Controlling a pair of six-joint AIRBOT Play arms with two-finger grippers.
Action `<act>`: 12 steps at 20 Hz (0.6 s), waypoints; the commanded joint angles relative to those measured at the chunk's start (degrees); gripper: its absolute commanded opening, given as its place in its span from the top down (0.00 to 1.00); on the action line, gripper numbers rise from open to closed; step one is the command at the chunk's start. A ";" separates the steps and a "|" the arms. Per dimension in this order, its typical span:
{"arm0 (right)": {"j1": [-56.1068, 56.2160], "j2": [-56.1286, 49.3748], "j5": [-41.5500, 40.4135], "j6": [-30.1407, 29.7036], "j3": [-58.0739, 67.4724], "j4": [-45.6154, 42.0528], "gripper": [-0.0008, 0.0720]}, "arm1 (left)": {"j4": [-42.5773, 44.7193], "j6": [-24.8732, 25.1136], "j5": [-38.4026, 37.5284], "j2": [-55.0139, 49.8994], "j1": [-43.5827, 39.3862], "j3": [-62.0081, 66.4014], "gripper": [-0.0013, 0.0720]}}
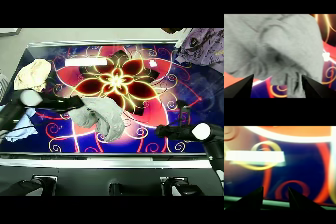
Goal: Fold the clothes and pants, and hang the long-sleeved shirts on hangers.
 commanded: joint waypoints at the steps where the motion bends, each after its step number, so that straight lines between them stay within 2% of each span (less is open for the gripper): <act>1: 1.68 -4.07 -5.33 -7.39 -7.32 25.81 0.39 | 2.21 3.13 -8.76 5.64 9.46 -0.04 0.01; 4: 11.45 -8.46 -12.22 -7.39 -7.78 29.18 0.33 | 2.10 2.91 -9.49 6.12 13.42 -0.04 0.01; 8: 23.19 -15.06 -24.90 -6.97 -7.76 36.24 0.33 | 2.10 2.91 -9.49 6.01 14.58 -0.04 0.01; 12: 28.33 -20.46 -30.45 -7.82 -7.76 40.52 0.33 | 2.10 2.91 -9.46 5.99 14.53 -0.04 0.01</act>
